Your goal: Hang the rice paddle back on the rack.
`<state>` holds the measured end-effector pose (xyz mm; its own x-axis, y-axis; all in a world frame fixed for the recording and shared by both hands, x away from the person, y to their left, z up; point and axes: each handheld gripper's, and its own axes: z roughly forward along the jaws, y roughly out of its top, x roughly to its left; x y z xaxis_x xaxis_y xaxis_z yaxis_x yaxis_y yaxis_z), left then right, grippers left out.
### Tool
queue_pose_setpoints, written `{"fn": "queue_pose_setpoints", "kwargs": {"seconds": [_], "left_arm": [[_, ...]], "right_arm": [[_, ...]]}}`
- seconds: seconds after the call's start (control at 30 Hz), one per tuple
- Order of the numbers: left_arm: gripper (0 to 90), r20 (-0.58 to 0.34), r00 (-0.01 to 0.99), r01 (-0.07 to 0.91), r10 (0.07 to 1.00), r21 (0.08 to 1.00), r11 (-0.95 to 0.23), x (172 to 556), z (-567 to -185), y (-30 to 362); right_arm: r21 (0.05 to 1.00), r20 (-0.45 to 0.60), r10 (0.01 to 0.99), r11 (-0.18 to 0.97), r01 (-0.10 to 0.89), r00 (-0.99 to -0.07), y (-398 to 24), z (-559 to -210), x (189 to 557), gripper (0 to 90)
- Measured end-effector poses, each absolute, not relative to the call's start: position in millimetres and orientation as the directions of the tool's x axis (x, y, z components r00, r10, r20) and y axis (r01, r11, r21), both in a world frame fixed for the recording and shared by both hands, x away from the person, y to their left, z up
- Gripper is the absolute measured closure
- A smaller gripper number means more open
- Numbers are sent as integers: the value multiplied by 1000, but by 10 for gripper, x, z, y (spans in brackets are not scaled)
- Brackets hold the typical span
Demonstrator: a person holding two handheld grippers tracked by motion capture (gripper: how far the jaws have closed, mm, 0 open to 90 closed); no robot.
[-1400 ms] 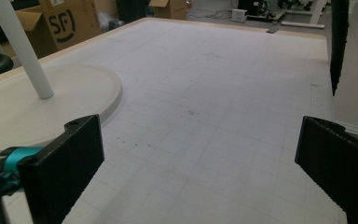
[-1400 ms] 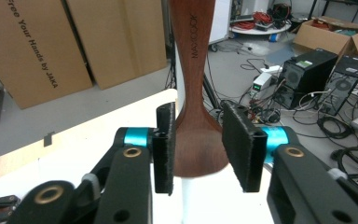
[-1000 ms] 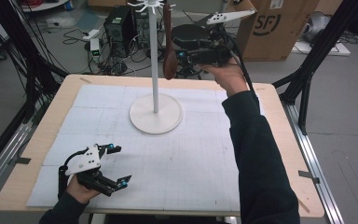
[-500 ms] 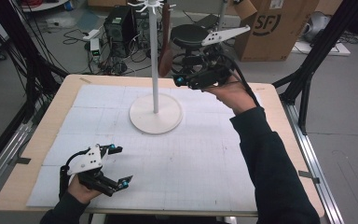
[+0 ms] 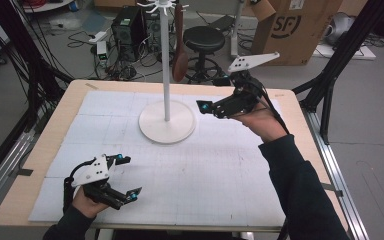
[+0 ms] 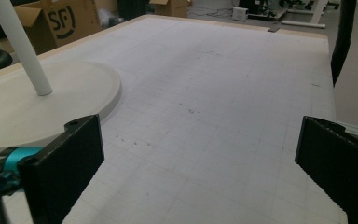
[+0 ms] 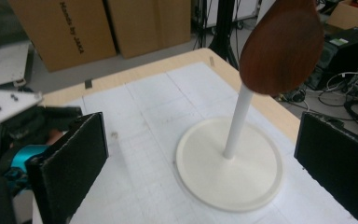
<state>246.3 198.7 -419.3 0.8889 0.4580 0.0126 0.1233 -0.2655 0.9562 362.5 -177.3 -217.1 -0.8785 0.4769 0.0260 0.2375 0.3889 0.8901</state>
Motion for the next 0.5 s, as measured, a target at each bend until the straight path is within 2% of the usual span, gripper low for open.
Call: {"fn": "queue_pose_setpoints", "kwargs": {"seconds": [0.5], "left_arm": [[17,5,889,130,458,956,-264,2465,-4191,1968]], "right_arm": [[883,13,493,403,242,-870,-2034,-2592,3282,18]]}}
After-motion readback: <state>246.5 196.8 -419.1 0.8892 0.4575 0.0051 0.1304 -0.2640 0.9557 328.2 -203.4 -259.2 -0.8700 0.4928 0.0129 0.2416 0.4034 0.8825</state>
